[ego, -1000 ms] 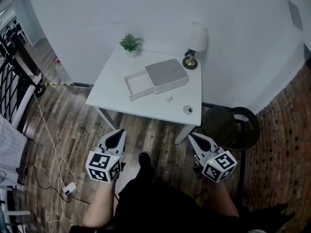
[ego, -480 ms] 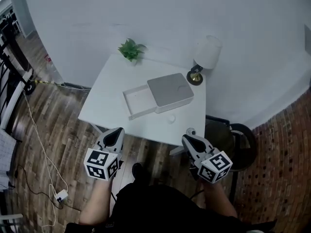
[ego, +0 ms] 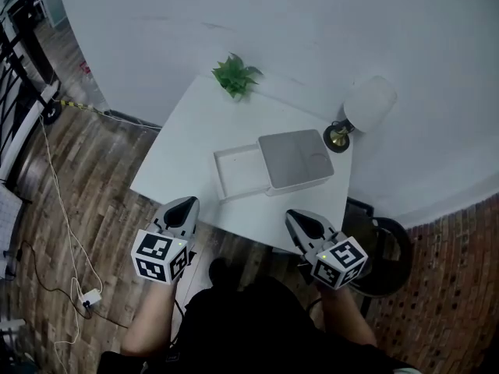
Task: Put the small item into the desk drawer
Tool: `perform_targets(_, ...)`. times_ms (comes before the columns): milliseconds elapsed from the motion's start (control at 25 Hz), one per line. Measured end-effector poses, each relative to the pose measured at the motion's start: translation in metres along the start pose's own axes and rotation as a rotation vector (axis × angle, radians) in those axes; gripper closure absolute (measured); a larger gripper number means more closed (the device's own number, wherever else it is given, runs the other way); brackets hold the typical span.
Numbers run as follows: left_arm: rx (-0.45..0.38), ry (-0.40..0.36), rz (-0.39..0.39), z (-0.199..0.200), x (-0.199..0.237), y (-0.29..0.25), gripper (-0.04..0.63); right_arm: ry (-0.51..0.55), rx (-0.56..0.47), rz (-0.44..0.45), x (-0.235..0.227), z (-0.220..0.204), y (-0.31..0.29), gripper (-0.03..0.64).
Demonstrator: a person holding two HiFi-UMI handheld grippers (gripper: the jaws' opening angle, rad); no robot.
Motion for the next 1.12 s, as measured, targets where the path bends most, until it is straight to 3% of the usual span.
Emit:
perform_targets(280, -0.003, 0.02, 0.055, 0.01, 0.003, -0.027, 0.586, 0.004, 0.021, 0.061, -0.036, 0.009, -0.024, 0.612)
perform_targets(760, -0.013, 0.085, 0.263, 0.012, -0.049, -0.092, 0.586, 0.056, 0.151, 0.327, -0.124, -0.017, -0.032, 0.61)
perform_targets(1120, 0.002, 0.15, 0.341, -0.021, -0.079, -0.098, 0.586, 0.204, 0.299, 0.46, -0.127, -0.07, -0.032, 0.504)
Point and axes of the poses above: the fingertips, and each gripper's own axes: y backward along the fingers, x to its left, z out of its top, the point moved 2 cm from there along y, backward along the fingers, and after that the axes turned 10 degrees about -z, right-handed, at the moved point
